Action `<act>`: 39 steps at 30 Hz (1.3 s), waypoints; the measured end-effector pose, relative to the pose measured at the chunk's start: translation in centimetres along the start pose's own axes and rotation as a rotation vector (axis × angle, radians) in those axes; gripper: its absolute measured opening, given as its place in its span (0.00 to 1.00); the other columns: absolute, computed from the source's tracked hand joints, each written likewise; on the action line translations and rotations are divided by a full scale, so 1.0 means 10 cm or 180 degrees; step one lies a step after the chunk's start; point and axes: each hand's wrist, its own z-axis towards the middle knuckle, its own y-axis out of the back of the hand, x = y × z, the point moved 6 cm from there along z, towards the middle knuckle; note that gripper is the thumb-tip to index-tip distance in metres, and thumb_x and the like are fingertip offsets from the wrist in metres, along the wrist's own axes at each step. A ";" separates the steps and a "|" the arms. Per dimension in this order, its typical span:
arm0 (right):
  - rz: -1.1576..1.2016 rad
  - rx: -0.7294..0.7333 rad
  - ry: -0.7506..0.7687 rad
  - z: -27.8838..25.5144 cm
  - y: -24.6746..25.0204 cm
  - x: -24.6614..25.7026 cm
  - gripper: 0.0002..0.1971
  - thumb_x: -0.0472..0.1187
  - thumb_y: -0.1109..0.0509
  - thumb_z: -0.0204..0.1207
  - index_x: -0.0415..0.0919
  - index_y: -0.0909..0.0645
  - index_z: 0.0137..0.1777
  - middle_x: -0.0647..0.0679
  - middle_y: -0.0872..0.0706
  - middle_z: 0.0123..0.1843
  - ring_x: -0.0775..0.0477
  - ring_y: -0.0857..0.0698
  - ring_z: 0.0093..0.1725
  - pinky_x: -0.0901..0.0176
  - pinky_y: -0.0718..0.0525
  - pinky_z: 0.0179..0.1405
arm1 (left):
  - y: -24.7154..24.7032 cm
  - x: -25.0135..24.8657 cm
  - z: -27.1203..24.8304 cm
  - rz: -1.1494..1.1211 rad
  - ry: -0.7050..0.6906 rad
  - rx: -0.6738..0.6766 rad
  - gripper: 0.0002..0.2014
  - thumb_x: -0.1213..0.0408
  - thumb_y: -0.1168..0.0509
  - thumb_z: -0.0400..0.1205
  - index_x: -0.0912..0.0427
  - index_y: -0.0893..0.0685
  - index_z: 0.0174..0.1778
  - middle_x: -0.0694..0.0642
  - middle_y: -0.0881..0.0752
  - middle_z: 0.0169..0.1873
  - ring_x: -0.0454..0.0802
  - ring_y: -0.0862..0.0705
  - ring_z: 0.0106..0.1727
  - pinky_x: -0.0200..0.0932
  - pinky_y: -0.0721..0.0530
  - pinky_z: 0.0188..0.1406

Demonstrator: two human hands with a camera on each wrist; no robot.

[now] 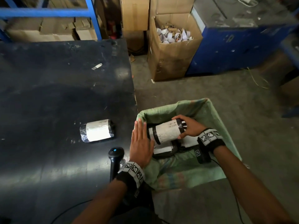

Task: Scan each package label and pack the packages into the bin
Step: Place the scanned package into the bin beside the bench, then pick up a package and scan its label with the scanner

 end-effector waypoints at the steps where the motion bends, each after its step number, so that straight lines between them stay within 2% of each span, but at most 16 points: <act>1: 0.0021 0.0012 -0.0018 0.09 -0.03 -0.01 0.46 0.30 0.13 0.52 0.49 0.27 0.72 0.47 0.18 0.65 0.46 0.18 0.63 0.54 0.18 0.63 | -0.05 -0.01 -0.01 0.0109 -0.0050 0.0009 0.36 0.56 0.43 0.88 0.68 0.49 0.88 0.67 0.54 0.88 0.63 0.55 0.89 0.61 0.42 0.87; 3: 0.0184 0.0000 -0.0076 0.26 -0.09 -0.04 0.46 0.27 0.14 0.53 0.46 0.28 0.72 0.44 0.18 0.65 0.44 0.19 0.63 0.54 0.18 0.62 | -0.14 0.04 -0.02 0.0202 -0.0063 0.0039 0.35 0.57 0.45 0.88 0.69 0.50 0.88 0.67 0.54 0.88 0.63 0.56 0.90 0.61 0.41 0.87; 7: 0.0298 -0.0083 -0.0217 0.56 -0.27 -0.15 0.47 0.27 0.15 0.51 0.48 0.30 0.71 0.42 0.18 0.64 0.39 0.18 0.65 0.41 0.16 0.64 | -0.19 0.10 -0.02 0.0254 0.0008 0.0110 0.35 0.57 0.49 0.90 0.66 0.55 0.88 0.63 0.60 0.89 0.57 0.61 0.90 0.57 0.47 0.89; 10: 0.0305 -0.0235 -0.0368 0.66 -0.46 -0.17 0.44 0.24 0.19 0.57 0.43 0.31 0.73 0.40 0.18 0.65 0.37 0.18 0.66 0.48 0.16 0.59 | -0.20 0.10 -0.02 0.0373 -0.0031 0.0135 0.35 0.56 0.49 0.90 0.66 0.56 0.88 0.63 0.60 0.89 0.57 0.61 0.90 0.57 0.47 0.89; 12: 0.0276 -0.0420 -0.0447 0.66 -0.55 -0.19 0.41 0.23 0.23 0.63 0.43 0.32 0.75 0.38 0.18 0.66 0.36 0.19 0.67 0.56 0.20 0.54 | -0.20 0.12 -0.03 0.0431 -0.0039 0.0134 0.35 0.56 0.48 0.89 0.66 0.55 0.88 0.63 0.60 0.89 0.57 0.61 0.90 0.58 0.45 0.88; 14: 0.0215 -0.0496 -0.0524 0.66 -0.59 -0.23 0.41 0.22 0.26 0.65 0.43 0.33 0.77 0.38 0.18 0.68 0.36 0.19 0.68 0.59 0.22 0.53 | -0.19 0.12 -0.03 0.0432 -0.0056 0.0142 0.36 0.54 0.48 0.89 0.66 0.55 0.88 0.63 0.59 0.89 0.57 0.60 0.90 0.57 0.45 0.88; 16: 0.0079 -0.0498 -0.0549 0.63 -0.57 -0.21 0.44 0.23 0.24 0.63 0.45 0.34 0.79 0.38 0.20 0.70 0.36 0.20 0.69 0.58 0.20 0.57 | -0.18 0.12 -0.01 0.0396 -0.0077 0.0177 0.37 0.51 0.48 0.89 0.65 0.55 0.89 0.63 0.60 0.89 0.57 0.60 0.90 0.56 0.47 0.89; 19: -0.0253 -0.0475 -0.0656 0.53 -0.47 -0.11 0.47 0.28 0.21 0.61 0.49 0.35 0.79 0.40 0.22 0.72 0.37 0.21 0.71 0.49 0.20 0.69 | -0.16 0.15 0.02 0.0188 -0.0178 0.0327 0.37 0.47 0.50 0.87 0.62 0.52 0.89 0.60 0.60 0.89 0.55 0.62 0.90 0.55 0.49 0.89; 20: -0.0376 -0.0458 -0.0730 0.47 -0.44 -0.07 0.46 0.31 0.21 0.62 0.51 0.35 0.79 0.41 0.22 0.72 0.37 0.21 0.71 0.45 0.21 0.70 | -0.13 0.18 0.03 -0.0004 -0.0224 0.0382 0.37 0.46 0.50 0.86 0.60 0.49 0.89 0.59 0.59 0.89 0.55 0.61 0.90 0.56 0.48 0.89; 22: -0.0629 -0.0572 -0.0848 0.31 -0.35 0.10 0.41 0.38 0.22 0.65 0.54 0.34 0.78 0.43 0.21 0.72 0.39 0.21 0.70 0.41 0.20 0.69 | 0.02 0.27 0.05 -0.0503 -0.0272 0.0413 0.35 0.45 0.49 0.85 0.56 0.43 0.89 0.57 0.50 0.89 0.53 0.53 0.90 0.57 0.41 0.87; 24: -0.0736 -0.0885 -0.0778 0.09 -0.28 0.38 0.35 0.45 0.24 0.70 0.57 0.32 0.77 0.47 0.20 0.71 0.42 0.21 0.70 0.43 0.19 0.66 | 0.26 0.44 0.06 -0.0780 -0.0288 0.0324 0.33 0.44 0.48 0.85 0.52 0.37 0.87 0.56 0.40 0.87 0.53 0.42 0.88 0.58 0.35 0.85; 26: -0.0505 -0.1181 -0.0435 -0.12 -0.35 0.75 0.29 0.50 0.27 0.74 0.58 0.29 0.76 0.49 0.19 0.68 0.45 0.20 0.68 0.45 0.18 0.64 | 0.53 0.72 0.09 -0.0795 -0.0196 0.0175 0.32 0.43 0.46 0.84 0.51 0.31 0.84 0.56 0.34 0.85 0.55 0.36 0.86 0.56 0.32 0.83; 28: -0.0059 -0.1277 -0.0001 -0.31 -0.54 1.14 0.25 0.52 0.28 0.75 0.56 0.26 0.73 0.51 0.16 0.64 0.49 0.16 0.61 0.48 0.17 0.62 | 0.80 1.08 0.13 -0.0784 -0.0004 -0.0003 0.33 0.41 0.45 0.82 0.52 0.27 0.81 0.58 0.29 0.82 0.57 0.32 0.83 0.55 0.31 0.82; 30: 0.0283 -0.1178 0.0197 -0.37 -0.84 1.40 0.24 0.56 0.29 0.75 0.55 0.24 0.71 0.53 0.14 0.58 0.52 0.13 0.52 0.50 0.14 0.58 | 1.05 1.46 0.16 -0.0690 0.0174 -0.0145 0.32 0.43 0.41 0.81 0.55 0.24 0.79 0.62 0.26 0.79 0.61 0.29 0.81 0.58 0.29 0.81; 35: 0.0482 -0.0831 -0.0025 -0.27 -1.72 1.66 0.27 0.63 0.32 0.74 0.58 0.28 0.73 0.53 0.14 0.56 0.54 0.13 0.48 0.55 0.15 0.56 | 1.33 2.31 0.19 -0.0479 0.0507 -0.0129 0.31 0.46 0.30 0.79 0.54 0.22 0.78 0.66 0.22 0.75 0.65 0.26 0.78 0.64 0.25 0.76; 39: 0.0739 -0.0589 -0.0577 -0.17 -2.25 1.57 0.31 0.61 0.34 0.78 0.54 0.35 0.79 0.53 0.16 0.49 0.53 0.18 0.51 0.61 0.26 0.53 | 1.27 2.78 0.23 -0.0474 0.0718 0.0228 0.35 0.49 0.23 0.77 0.53 0.24 0.80 0.66 0.23 0.76 0.65 0.28 0.79 0.65 0.26 0.76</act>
